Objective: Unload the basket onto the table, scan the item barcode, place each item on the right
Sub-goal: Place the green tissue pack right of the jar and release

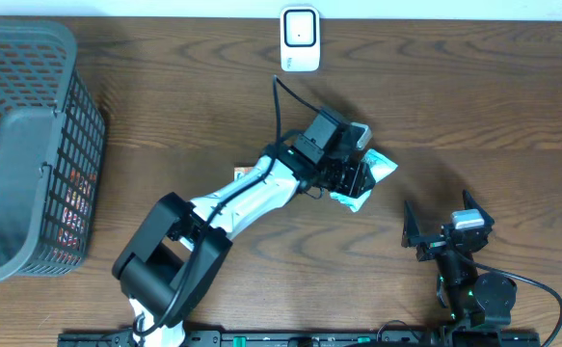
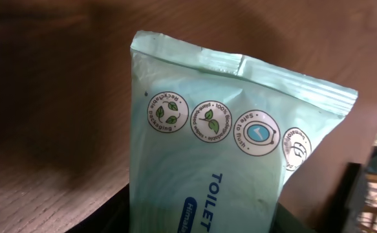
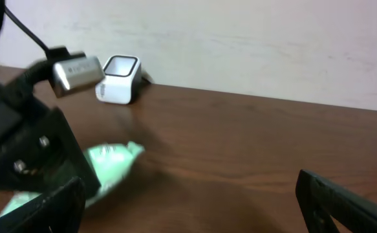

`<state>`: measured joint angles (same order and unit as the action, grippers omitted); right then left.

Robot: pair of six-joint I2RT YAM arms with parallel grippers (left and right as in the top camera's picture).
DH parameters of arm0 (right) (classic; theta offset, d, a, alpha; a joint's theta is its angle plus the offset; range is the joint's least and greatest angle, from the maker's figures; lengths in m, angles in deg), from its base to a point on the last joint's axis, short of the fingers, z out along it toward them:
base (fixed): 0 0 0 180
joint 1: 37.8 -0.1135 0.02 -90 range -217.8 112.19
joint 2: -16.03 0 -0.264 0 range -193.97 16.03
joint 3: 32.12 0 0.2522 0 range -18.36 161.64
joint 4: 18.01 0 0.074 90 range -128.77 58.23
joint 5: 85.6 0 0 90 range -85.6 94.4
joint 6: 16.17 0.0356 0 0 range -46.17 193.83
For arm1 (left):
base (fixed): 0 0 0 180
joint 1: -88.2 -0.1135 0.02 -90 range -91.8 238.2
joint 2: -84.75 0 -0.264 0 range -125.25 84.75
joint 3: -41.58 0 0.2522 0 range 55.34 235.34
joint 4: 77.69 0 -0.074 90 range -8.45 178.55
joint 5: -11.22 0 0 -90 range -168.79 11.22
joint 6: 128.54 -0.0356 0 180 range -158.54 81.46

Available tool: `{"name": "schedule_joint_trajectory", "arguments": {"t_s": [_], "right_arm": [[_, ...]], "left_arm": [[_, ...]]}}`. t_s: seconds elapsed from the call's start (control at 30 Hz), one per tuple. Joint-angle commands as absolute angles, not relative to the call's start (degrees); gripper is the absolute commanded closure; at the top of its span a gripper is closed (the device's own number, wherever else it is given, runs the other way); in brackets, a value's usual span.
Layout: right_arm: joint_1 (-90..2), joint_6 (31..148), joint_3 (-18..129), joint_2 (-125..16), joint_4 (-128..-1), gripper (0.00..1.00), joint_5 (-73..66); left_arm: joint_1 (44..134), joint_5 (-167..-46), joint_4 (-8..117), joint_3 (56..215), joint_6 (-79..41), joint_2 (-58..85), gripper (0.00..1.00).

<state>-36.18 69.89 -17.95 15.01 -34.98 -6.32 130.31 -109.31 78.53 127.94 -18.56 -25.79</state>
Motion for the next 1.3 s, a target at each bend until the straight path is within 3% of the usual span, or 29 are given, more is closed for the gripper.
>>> {"name": "schedule_joint_trajectory", "arguments": {"t_s": [0.0, 0.43, 0.7, 0.73, 0.8, 0.93, 0.97, 1.03, 1.23, 1.27], "right_arm": [[-36.72, 70.57, -18.04, 15.17, -35.22, 0.01, -6.41], [-36.72, 70.57, -18.04, 15.17, -35.22, 0.01, -6.41], [-36.72, 70.57, -18.04, 15.17, -35.22, 0.01, -6.41], [-36.72, 70.57, -18.04, 15.17, -35.22, 0.01, -6.41], [-36.72, 70.57, -18.04, 15.17, -35.22, 0.01, -6.41], [-36.72, 70.57, -18.04, 15.17, -35.22, 0.01, -6.41], [-36.72, 70.57, -18.04, 15.17, -35.22, 0.01, -6.41], [-36.72, 70.57, -18.04, 15.17, -35.22, 0.01, -6.41], [-36.72, 70.57, -18.04, 15.17, -35.22, 0.01, -6.41], [-36.72, 70.57, -18.04, 15.17, -35.22, 0.01, -6.41]], "left_arm": [[132.38, -104.02, 78.48, 127.76, -17.90, -27.82, 0.52], [133.87, -76.63, 72.95, 127.76, -17.86, -28.19, 0.52], [133.89, -74.21, 73.02, 127.76, -17.84, -28.19, 0.52], [133.89, -74.25, 73.00, 127.76, -17.84, -28.19, 0.49], [134.31, -74.66, 72.67, 127.76, -17.90, -28.19, 0.32], [134.53, -74.73, 71.23, 127.78, -17.86, -28.17, 0.31], [134.59, -74.97, 71.23, 127.83, -17.86, -27.87, 0.20], [134.57, -75.21, 71.23, 128.64, -17.88, -26.62, 0.14], [134.57, -75.78, 71.27, 132.07, -17.88, -16.00, 0.01], [134.55, -76.57, 71.36, 132.42, -17.88, -14.27, 0.02]]}}
